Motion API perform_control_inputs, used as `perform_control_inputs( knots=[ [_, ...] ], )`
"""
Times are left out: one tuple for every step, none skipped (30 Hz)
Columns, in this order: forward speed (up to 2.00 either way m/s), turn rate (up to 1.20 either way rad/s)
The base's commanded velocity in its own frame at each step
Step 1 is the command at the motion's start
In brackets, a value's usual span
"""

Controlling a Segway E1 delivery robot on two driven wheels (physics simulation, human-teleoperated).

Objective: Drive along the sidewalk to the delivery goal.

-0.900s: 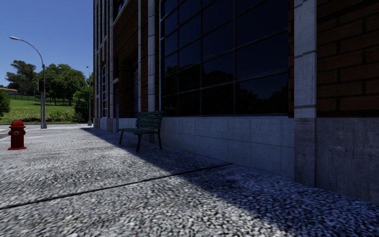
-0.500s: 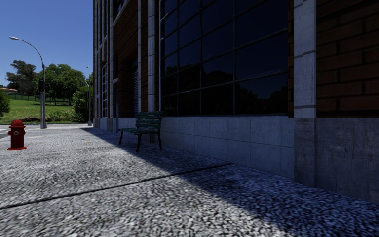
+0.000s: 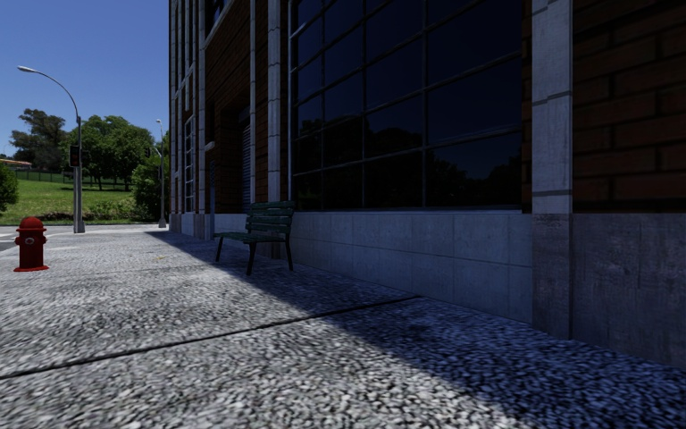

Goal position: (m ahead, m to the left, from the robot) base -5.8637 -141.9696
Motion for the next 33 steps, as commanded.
perform_control_inputs(
  knots=[
    [0.0, 0.0],
    [0.0, 0.0],
    [0.0, 0.0],
    [0.08, -0.08],
    [0.41, -0.23],
    [0.41, -0.23],
    [0.7, -0.33],
    [1.03, -0.39],
    [1.03, -0.39],
    [1.24, -0.42],
    [1.35, -0.46],
    [1.44, -0.51],
    [1.44, -0.51],
    [1.55, -0.57],
    [1.59, -0.59],
    [1.61, -0.59],
    [1.61, -0.59],
    [1.61, -0.59],
    [1.62, -0.61],
    [1.62, -0.64],
    [1.62, -0.64],
    [1.62, -0.67],
    [1.62, -0.68],
    [1.62, -0.68],
    [1.62, -0.68],
    [1.62, -0.68],
    [1.62, -0.68],
    [1.62, -0.68],
    [1.62, -0.68],
    [1.48, -0.68],
    [0.79, -0.25],
    [0.79, -0.25],
    [0.0, 0.0]
  ],
)
